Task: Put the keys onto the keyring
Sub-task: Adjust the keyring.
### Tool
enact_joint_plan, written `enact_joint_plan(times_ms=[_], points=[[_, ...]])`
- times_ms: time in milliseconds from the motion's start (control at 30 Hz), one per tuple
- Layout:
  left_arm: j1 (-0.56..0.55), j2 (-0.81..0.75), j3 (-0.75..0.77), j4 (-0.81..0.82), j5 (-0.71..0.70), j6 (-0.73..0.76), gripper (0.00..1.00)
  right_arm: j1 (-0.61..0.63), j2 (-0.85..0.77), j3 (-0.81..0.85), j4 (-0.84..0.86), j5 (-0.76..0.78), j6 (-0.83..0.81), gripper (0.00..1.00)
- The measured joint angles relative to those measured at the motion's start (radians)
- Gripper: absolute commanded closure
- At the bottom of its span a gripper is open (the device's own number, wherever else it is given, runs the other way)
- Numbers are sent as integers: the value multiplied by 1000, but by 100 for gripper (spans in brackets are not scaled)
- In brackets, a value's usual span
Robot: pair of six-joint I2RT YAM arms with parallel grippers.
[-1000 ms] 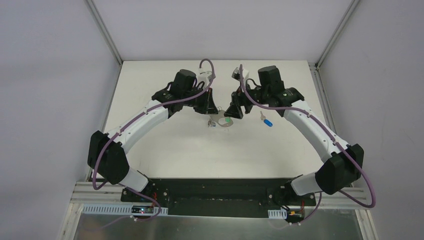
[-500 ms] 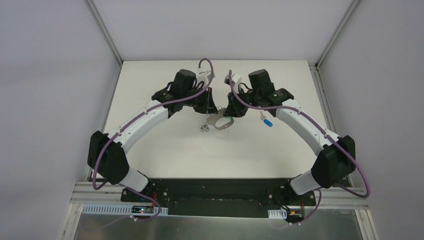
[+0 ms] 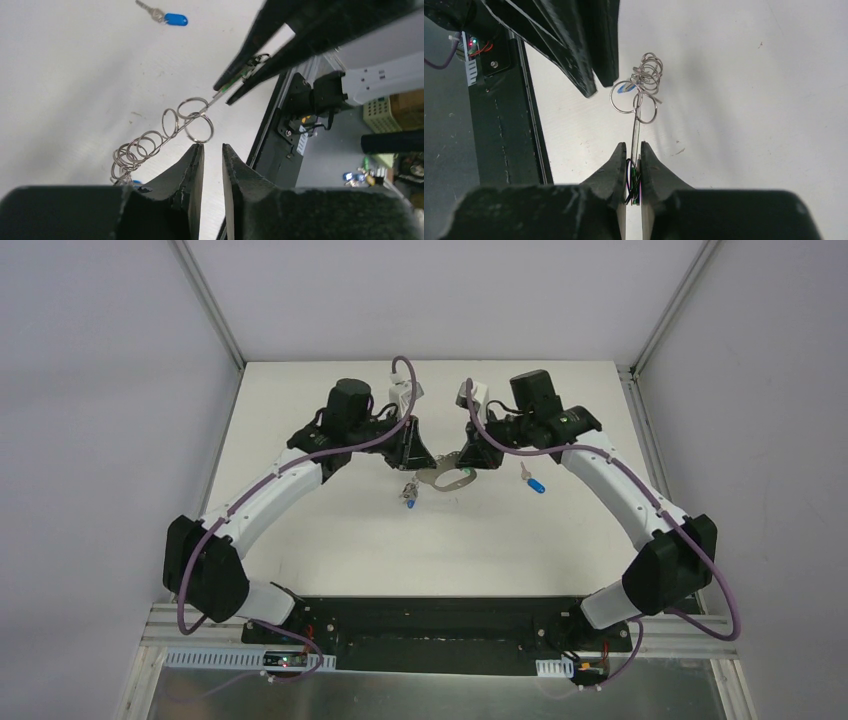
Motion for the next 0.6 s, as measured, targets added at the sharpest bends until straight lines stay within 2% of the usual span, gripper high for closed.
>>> enact_joint_plan(times_ms=[133, 267, 433, 600], points=[[6, -45, 4, -10, 97, 149, 61, -23, 0, 27, -68, -56, -52, 100], [6, -63, 46, -130, 154, 382, 51, -23, 8, 35, -132, -134, -79, 100], [5, -78, 97, -336, 176, 728, 49, -17, 40, 48, -182, -226, -84, 100], [-30, -92, 159, -516, 140, 1007, 51, -7, 67, 48, -183, -301, -43, 100]])
